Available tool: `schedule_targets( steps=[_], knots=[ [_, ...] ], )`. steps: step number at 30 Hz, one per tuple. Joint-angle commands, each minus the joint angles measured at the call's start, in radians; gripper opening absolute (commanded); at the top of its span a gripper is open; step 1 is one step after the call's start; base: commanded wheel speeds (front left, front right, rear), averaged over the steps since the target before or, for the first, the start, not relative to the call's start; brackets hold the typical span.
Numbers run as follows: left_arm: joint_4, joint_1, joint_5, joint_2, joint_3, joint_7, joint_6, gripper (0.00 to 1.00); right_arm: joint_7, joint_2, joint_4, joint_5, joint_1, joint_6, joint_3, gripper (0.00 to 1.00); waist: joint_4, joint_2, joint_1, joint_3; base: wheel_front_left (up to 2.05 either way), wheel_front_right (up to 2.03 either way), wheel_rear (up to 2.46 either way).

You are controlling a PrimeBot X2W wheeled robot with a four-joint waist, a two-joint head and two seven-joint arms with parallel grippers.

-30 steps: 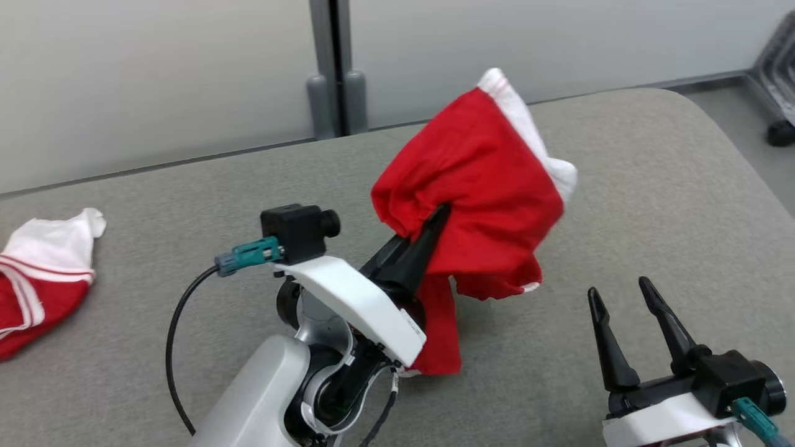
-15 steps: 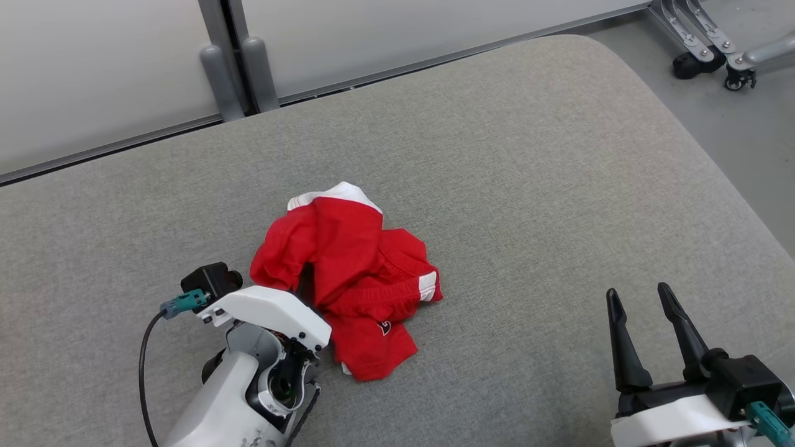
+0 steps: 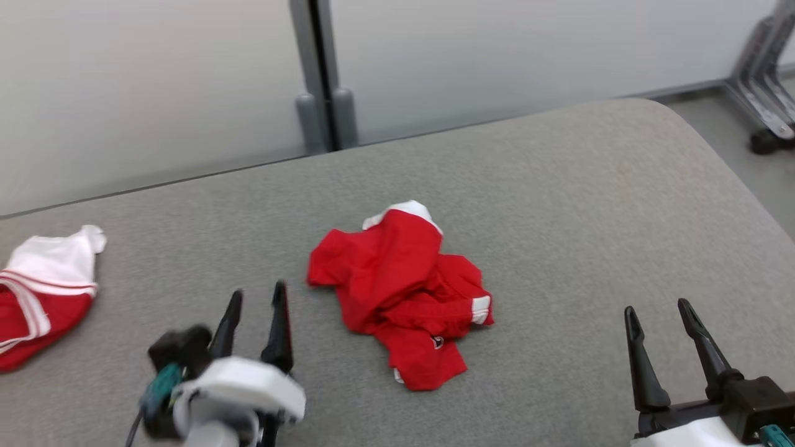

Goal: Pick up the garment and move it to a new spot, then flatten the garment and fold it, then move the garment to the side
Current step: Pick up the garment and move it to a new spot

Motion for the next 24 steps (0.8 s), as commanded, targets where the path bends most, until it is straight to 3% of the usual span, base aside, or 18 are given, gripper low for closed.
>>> schedule_targets(
  steps=[1,4,9,13,24],
  knots=[
    [-0.017,0.045,0.022,0.001,0.012,0.001,0.008,1.0,-0.005,-0.007,-0.005,-0.003,0.015,0.0,-0.002,1.0,0.048,-0.0001,0.0,-0.041,0.0,0.0,0.0],
    [-0.132,0.174,0.133,0.003,0.107,0.0,0.013,1.0,-0.005,-0.017,-0.007,-0.016,0.031,0.0,-0.008,1.0,0.086,-0.0001,0.0,-0.062,0.0,0.0,0.0],
    [-0.238,0.346,0.31,-0.021,0.214,0.0,-0.042,1.0,-0.005,-0.018,-0.001,-0.029,0.067,0.0,-0.032,1.0,0.142,-0.0001,0.0,-0.096,0.0,0.0,0.0],
    [-0.241,0.417,0.4,-0.047,0.273,0.0,-0.103,1.0,-0.005,-0.013,0.014,-0.026,0.096,0.0,-0.052,1.0,0.165,-0.0001,0.0,-0.117,0.0,0.0,0.0],
    [-0.218,0.453,0.489,-0.09,0.389,0.0,-0.19,1.0,-0.005,-0.003,0.048,-0.019,0.107,0.0,-0.045,1.0,0.161,-0.0001,0.0,-0.128,0.0,0.0,0.0]
  ],
)
